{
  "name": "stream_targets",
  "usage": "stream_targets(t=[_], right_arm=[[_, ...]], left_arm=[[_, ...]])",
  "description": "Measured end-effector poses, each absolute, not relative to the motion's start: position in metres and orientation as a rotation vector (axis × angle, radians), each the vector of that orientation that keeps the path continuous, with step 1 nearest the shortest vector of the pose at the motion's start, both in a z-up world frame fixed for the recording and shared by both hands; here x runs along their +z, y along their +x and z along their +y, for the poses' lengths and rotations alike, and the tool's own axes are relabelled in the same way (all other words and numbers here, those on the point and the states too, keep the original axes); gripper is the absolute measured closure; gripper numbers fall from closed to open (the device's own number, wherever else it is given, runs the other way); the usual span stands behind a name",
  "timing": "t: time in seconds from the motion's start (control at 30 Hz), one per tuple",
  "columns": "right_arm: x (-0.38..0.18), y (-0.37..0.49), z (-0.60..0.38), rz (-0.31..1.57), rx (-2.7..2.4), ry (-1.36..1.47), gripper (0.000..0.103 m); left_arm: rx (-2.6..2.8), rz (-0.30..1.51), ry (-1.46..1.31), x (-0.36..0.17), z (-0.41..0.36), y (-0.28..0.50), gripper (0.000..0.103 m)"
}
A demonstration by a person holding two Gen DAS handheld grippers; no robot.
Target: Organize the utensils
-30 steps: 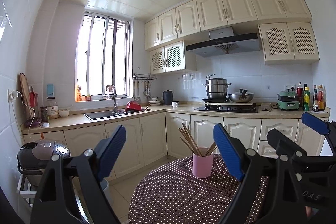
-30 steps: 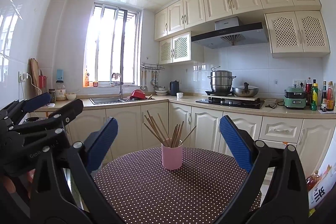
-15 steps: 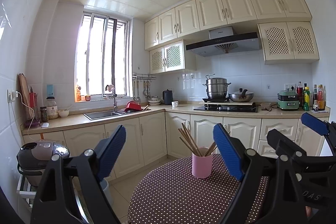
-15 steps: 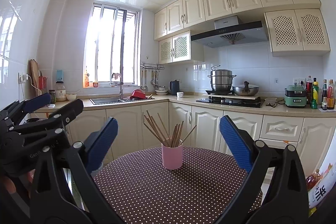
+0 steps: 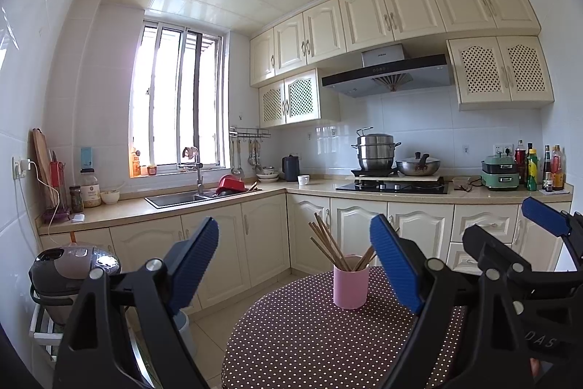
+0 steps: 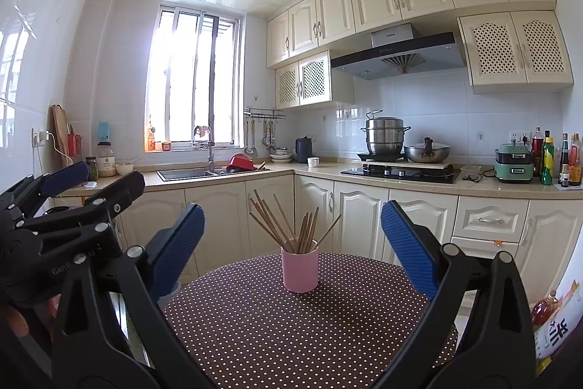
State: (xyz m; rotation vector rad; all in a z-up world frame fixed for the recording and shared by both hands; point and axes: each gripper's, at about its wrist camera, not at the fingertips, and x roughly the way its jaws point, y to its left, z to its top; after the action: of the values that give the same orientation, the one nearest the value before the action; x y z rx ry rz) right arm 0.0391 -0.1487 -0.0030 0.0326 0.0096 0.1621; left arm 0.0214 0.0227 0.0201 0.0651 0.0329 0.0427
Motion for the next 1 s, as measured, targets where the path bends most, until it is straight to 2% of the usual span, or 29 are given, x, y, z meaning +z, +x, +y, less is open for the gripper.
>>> stream_targets(t=[1.0], right_arm=[[-0.0087, 0.0416, -0.1441, 0.028, 0.163, 0.041, 0.007]], left_arm=[[0.043, 0.041, 0.071, 0.0169, 0.0314, 0.0253, 0.019]])
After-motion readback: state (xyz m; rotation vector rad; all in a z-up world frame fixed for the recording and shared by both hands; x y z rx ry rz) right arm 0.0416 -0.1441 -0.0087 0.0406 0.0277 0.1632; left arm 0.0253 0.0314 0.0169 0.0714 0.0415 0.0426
